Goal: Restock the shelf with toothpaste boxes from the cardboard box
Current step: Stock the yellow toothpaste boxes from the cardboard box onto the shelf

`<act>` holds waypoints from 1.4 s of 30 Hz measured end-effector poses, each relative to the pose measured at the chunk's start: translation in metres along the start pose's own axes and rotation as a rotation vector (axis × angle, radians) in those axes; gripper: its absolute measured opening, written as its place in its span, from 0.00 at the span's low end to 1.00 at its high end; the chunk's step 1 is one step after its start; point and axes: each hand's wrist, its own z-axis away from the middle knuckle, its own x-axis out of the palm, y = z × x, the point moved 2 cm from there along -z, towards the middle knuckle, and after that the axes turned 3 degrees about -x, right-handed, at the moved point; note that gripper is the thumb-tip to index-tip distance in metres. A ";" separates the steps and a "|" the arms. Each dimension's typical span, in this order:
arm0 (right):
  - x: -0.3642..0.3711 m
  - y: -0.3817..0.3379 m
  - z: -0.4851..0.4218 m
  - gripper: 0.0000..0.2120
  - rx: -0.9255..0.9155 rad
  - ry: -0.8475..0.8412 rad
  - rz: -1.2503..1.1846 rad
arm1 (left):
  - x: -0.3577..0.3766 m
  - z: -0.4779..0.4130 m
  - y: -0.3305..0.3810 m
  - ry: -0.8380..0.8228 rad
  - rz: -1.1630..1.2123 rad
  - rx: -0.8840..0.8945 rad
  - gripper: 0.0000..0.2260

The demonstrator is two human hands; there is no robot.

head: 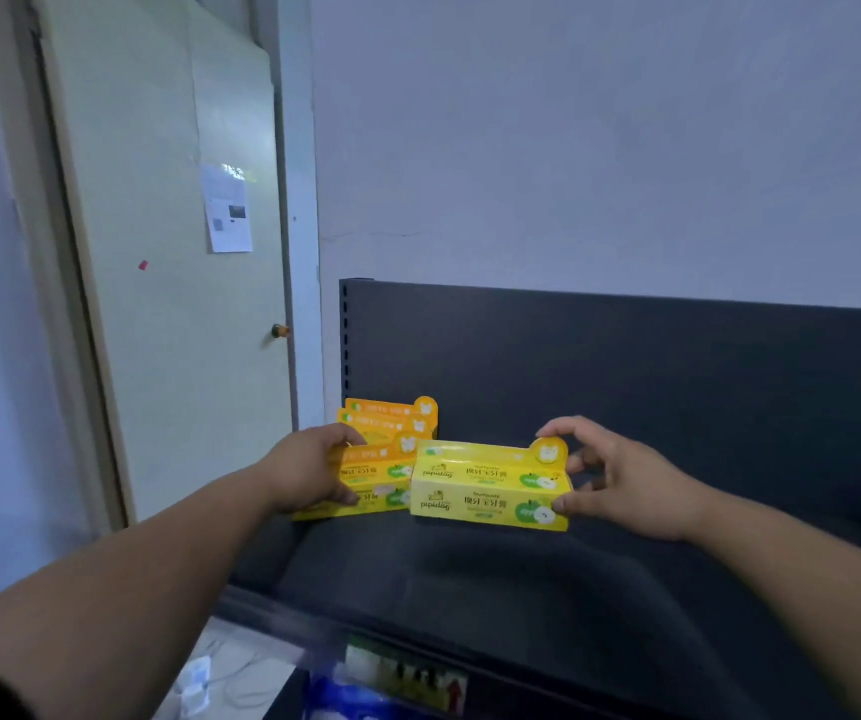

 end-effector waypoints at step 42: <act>0.069 -0.053 -0.033 0.41 0.244 0.288 0.355 | 0.011 -0.020 0.049 0.268 -0.052 0.349 0.33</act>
